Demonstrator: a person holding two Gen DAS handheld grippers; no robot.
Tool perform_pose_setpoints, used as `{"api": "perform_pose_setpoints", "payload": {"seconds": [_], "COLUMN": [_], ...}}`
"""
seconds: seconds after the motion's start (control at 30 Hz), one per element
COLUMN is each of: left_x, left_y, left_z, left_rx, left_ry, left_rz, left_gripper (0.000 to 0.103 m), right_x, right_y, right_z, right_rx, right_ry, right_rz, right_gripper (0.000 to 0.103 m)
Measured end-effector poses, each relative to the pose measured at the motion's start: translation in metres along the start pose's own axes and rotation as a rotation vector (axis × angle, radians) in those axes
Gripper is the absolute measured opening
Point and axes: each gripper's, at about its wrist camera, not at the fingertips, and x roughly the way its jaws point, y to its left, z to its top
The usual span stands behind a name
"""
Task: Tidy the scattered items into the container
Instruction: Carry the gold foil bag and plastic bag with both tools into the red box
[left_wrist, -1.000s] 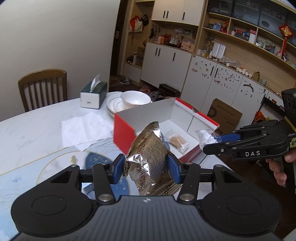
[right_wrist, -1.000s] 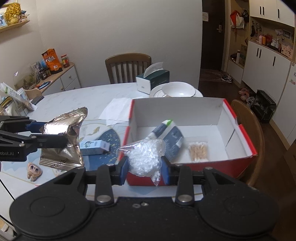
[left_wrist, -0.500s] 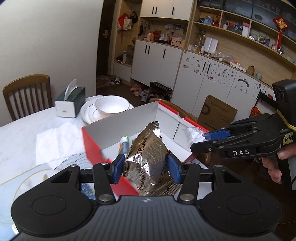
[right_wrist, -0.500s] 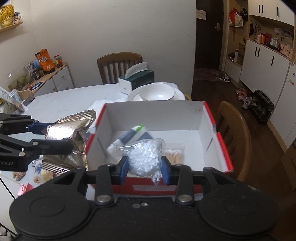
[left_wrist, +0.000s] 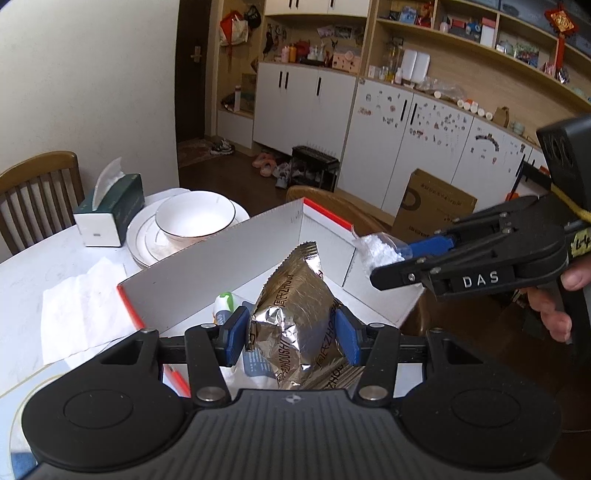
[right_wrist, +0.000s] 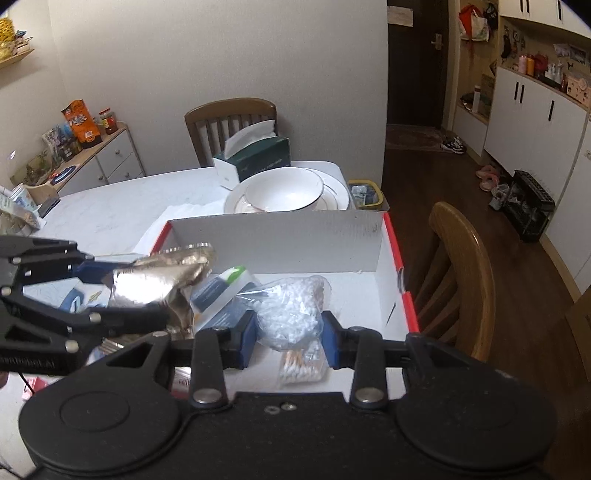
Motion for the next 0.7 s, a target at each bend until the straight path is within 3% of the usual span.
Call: {"api": "perform_pose_setpoints", "payload": {"seconds": [0.4,0.7], "left_x": [0.053,0.091], "left_y": [-0.006,-0.004], "left_z": [0.006,0.006], "left_rx": [0.062,0.077], "left_ry": [0.084,0.152], "left_rz": [0.011,0.029], "left_gripper": [0.050,0.050], "right_x": [0.059,0.111], "right_y": [-0.030,-0.026], "right_z": [0.027,0.037], "right_rx": [0.019,-0.035], "right_ry": [0.069,0.145], "right_rz": [-0.027,-0.057], "right_gripper": [0.035,0.035]}}
